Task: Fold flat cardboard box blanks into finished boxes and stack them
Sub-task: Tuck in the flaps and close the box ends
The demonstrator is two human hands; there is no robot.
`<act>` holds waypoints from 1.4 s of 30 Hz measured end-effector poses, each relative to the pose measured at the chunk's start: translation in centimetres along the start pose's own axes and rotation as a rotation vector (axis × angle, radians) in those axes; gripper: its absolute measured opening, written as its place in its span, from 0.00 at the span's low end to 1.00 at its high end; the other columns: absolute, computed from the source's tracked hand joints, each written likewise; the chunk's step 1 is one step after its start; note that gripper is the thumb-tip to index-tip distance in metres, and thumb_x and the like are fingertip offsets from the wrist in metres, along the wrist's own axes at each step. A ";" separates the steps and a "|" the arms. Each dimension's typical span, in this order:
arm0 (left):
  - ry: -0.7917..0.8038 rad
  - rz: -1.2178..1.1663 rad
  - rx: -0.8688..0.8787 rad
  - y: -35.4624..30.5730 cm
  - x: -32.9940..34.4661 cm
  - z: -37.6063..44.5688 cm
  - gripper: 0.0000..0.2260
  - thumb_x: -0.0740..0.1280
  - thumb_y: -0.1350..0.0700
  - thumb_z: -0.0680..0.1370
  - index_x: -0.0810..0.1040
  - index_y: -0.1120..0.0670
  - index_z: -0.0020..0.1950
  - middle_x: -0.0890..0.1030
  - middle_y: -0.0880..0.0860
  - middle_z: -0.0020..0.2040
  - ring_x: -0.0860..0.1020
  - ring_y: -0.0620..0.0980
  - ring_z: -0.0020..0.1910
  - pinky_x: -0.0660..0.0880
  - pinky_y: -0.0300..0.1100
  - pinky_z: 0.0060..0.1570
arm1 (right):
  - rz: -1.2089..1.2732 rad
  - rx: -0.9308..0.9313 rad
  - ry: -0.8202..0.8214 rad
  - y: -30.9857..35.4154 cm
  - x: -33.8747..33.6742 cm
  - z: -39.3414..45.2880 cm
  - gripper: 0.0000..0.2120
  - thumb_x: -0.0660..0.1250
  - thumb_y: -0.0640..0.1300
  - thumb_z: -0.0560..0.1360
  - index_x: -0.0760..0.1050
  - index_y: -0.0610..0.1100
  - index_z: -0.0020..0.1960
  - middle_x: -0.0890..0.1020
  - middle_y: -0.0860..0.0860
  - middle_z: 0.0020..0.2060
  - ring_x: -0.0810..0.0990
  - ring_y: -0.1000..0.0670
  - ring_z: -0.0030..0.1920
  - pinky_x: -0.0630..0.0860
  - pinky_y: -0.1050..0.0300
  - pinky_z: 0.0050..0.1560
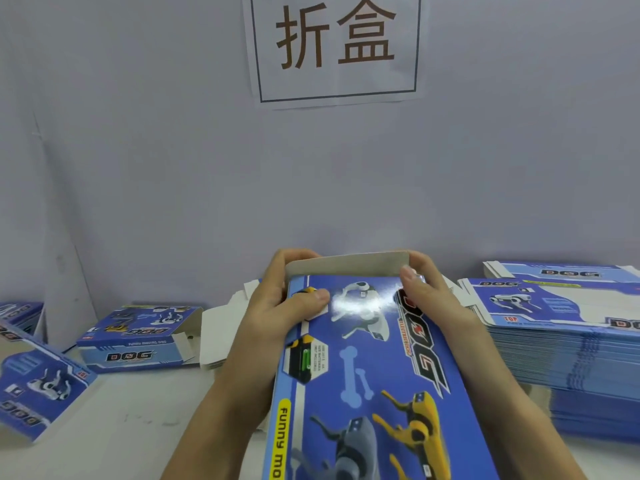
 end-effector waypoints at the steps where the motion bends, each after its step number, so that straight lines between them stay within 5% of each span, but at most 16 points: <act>1: -0.036 -0.051 0.035 -0.1 -0.3 -0.1 0.06 0.60 0.67 0.79 0.72 0.56 0.49 0.76 0.44 0.25 0.76 0.39 0.24 0.71 0.29 0.25 | 0.041 -0.005 -0.021 0.0 -0.1 -0.3 0.07 0.56 0.40 0.82 0.70 0.43 0.46 0.79 0.57 0.22 0.77 0.62 0.22 0.71 0.71 0.23; 5: -0.098 -0.149 0.064 0.0 -1.0 -1.0 0.08 0.66 0.50 0.71 0.81 0.52 0.45 0.75 0.52 0.32 0.77 0.46 0.31 0.77 0.36 0.29 | 0.097 -0.104 -0.084 -0.2 -1.2 -1.5 0.11 0.64 0.53 0.69 0.80 0.48 0.35 0.83 0.49 0.27 0.82 0.54 0.24 0.75 0.65 0.23; 11: -0.107 -0.110 0.084 -0.6 -1.4 -1.1 0.10 0.65 0.52 0.73 0.82 0.52 0.50 0.76 0.49 0.31 0.77 0.42 0.30 0.75 0.33 0.30 | 0.135 -0.200 -0.038 0.1 -0.6 -2.0 0.10 0.66 0.50 0.71 0.84 0.52 0.47 0.85 0.44 0.35 0.85 0.50 0.32 0.78 0.61 0.27; 16: -0.049 -0.097 0.113 -0.8 -1.1 -1.3 0.10 0.64 0.53 0.76 0.81 0.56 0.52 0.79 0.47 0.31 0.81 0.44 0.32 0.78 0.34 0.31 | 0.127 -0.244 -0.061 0.7 -0.7 -2.2 0.12 0.63 0.54 0.71 0.85 0.53 0.41 0.85 0.47 0.35 0.85 0.51 0.32 0.79 0.61 0.28; 21: -0.105 -0.069 0.142 -1.1 -1.6 -1.3 0.14 0.67 0.46 0.72 0.84 0.54 0.47 0.82 0.48 0.59 0.84 0.48 0.52 0.81 0.38 0.39 | 0.104 -0.274 -0.067 0.9 -0.8 -2.2 0.15 0.66 0.58 0.67 0.84 0.48 0.41 0.87 0.49 0.40 0.86 0.51 0.37 0.82 0.60 0.34; 23: -0.119 -0.085 0.134 -1.1 -1.6 -1.4 0.14 0.68 0.47 0.71 0.85 0.55 0.45 0.80 0.49 0.62 0.83 0.52 0.55 0.82 0.41 0.39 | 0.109 -0.276 -0.048 1.0 -0.5 -2.3 0.18 0.66 0.56 0.68 0.80 0.41 0.43 0.86 0.50 0.42 0.86 0.53 0.39 0.81 0.62 0.35; 27: -0.109 -0.042 0.144 -1.3 -1.2 -1.3 0.11 0.68 0.50 0.74 0.82 0.57 0.39 0.85 0.54 0.54 0.82 0.45 0.39 0.78 0.35 0.35 | 0.104 -0.190 -0.009 0.7 -0.3 -2.2 0.13 0.67 0.51 0.67 0.76 0.41 0.40 0.85 0.47 0.42 0.86 0.51 0.37 0.80 0.61 0.31; 30: -0.129 -0.055 0.086 -1.0 -1.4 -1.2 0.10 0.66 0.50 0.73 0.83 0.54 0.42 0.81 0.66 0.46 0.82 0.50 0.38 0.80 0.40 0.34 | 0.138 -0.140 -0.012 0.5 -0.6 -2.0 0.12 0.68 0.48 0.67 0.78 0.45 0.49 0.85 0.45 0.42 0.86 0.48 0.35 0.80 0.59 0.29; 34: -0.157 -0.117 -0.023 -0.3 -1.9 -0.8 0.08 0.63 0.57 0.80 0.78 0.51 0.58 0.86 0.57 0.44 0.86 0.53 0.39 0.81 0.42 0.31 | 0.156 -0.099 -0.022 0.1 -0.7 -1.8 0.19 0.68 0.45 0.68 0.76 0.51 0.60 0.86 0.47 0.48 0.86 0.47 0.36 0.80 0.59 0.29; 38: -0.184 -0.151 -0.116 0.1 -2.3 -0.7 0.09 0.60 0.64 0.80 0.77 0.56 0.53 0.86 0.53 0.44 0.85 0.51 0.36 0.80 0.40 0.29 | 0.146 -0.101 -0.008 0.0 -0.3 -1.7 0.16 0.68 0.44 0.67 0.78 0.47 0.55 0.86 0.48 0.44 0.86 0.48 0.34 0.79 0.59 0.27; 42: -0.144 -0.136 -0.130 0.3 -1.0 -0.1 0.06 0.65 0.60 0.76 0.77 0.54 0.52 0.86 0.49 0.44 0.84 0.45 0.36 0.80 0.37 0.33 | 0.119 -0.105 -0.107 0.1 -1.5 -1.7 0.10 0.68 0.45 0.69 0.81 0.43 0.49 0.85 0.46 0.34 0.84 0.51 0.30 0.77 0.63 0.26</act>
Point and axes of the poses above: each hand's wrist, its own z-axis towards the middle knuckle, its own x-axis out of the palm, y = z × x, the point moved 8 cm from there along z, towards the middle knuckle
